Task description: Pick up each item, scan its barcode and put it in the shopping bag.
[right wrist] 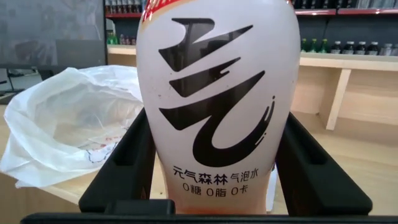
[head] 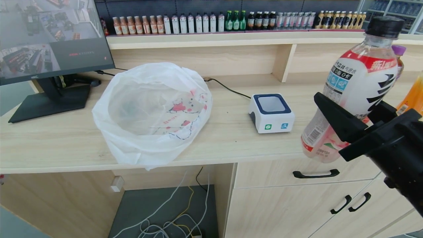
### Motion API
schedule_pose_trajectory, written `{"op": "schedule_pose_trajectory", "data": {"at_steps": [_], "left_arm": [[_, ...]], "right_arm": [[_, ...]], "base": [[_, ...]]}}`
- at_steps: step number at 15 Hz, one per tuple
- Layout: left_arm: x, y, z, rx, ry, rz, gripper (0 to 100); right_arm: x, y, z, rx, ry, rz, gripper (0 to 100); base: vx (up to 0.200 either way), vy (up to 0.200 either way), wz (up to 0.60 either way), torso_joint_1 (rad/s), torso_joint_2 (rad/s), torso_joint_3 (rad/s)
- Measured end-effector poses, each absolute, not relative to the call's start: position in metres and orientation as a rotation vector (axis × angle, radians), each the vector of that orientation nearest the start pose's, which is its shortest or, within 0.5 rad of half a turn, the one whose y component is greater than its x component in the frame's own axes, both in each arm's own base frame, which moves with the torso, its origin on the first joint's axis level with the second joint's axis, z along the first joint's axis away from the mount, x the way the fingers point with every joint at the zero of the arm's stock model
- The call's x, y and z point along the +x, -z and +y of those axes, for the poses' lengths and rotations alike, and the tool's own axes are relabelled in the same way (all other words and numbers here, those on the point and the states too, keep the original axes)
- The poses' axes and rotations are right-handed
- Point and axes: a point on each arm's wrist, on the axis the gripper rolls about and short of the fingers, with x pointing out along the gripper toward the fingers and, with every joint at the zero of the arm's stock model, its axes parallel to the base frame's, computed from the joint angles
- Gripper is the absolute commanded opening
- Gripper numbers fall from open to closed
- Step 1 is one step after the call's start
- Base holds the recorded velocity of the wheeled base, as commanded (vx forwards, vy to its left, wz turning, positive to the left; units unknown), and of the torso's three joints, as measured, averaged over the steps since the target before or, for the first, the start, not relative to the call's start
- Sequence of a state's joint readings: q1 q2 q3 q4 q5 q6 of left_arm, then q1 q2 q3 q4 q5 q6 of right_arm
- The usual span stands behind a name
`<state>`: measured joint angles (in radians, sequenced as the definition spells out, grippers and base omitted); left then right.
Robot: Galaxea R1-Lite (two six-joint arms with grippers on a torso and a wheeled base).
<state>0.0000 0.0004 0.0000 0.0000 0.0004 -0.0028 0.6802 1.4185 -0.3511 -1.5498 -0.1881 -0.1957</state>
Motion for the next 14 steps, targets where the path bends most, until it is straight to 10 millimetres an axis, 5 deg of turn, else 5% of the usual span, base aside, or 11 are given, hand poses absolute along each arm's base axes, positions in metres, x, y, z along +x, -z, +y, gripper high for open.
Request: {"op": "schedule_pose_trajectory", "data": {"at_steps": [10,14], "left_arm": [[-0.023,-0.075,0.0,-0.003,0.0,0.0,100],[-0.023,-0.075,0.0,-0.003,0.0,0.0,100]], "right_arm": [[0.189,-0.244,0.155,-0.112,-0.493,-0.522,0],[0.205,-0.253,0.15,-0.2,-0.55,-0.559,0]], "base": [[0.0,0.0,0.0,0.0,0.0,0.0],[0.0,0.0,0.0,0.0,0.0,0.0]]}}
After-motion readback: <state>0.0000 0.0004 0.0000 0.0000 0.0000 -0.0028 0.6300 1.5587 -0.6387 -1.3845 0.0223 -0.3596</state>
